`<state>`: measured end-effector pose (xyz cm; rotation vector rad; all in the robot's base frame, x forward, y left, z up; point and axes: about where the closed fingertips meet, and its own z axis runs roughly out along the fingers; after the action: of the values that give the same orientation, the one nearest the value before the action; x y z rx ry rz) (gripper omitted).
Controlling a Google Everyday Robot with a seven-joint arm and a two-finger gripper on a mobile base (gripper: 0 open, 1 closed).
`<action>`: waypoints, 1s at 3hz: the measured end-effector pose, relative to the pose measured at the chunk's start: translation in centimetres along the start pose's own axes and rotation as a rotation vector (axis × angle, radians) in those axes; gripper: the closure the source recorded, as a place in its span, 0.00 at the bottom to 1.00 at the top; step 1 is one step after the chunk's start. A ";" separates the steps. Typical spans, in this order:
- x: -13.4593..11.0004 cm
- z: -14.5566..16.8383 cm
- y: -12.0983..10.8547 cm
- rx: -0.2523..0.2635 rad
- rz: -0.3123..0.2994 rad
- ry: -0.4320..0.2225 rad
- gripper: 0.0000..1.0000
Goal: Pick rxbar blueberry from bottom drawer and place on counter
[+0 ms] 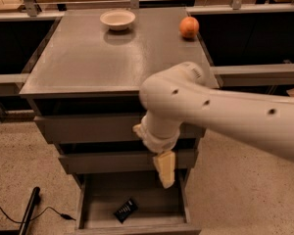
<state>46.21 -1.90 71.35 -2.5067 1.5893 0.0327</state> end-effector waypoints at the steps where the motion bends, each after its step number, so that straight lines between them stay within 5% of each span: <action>1: -4.8 8.5 -0.7 -0.019 -0.298 0.054 0.00; 2: -4.6 9.5 -2.0 0.011 -0.398 0.118 0.00; 3: -5.3 9.9 -2.4 -0.028 -0.458 0.115 0.00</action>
Offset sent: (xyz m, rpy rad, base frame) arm -0.0084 0.0501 -0.0650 -0.0661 -0.0397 0.2427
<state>46.76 5.42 62.52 -2.8750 1.0155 -0.1514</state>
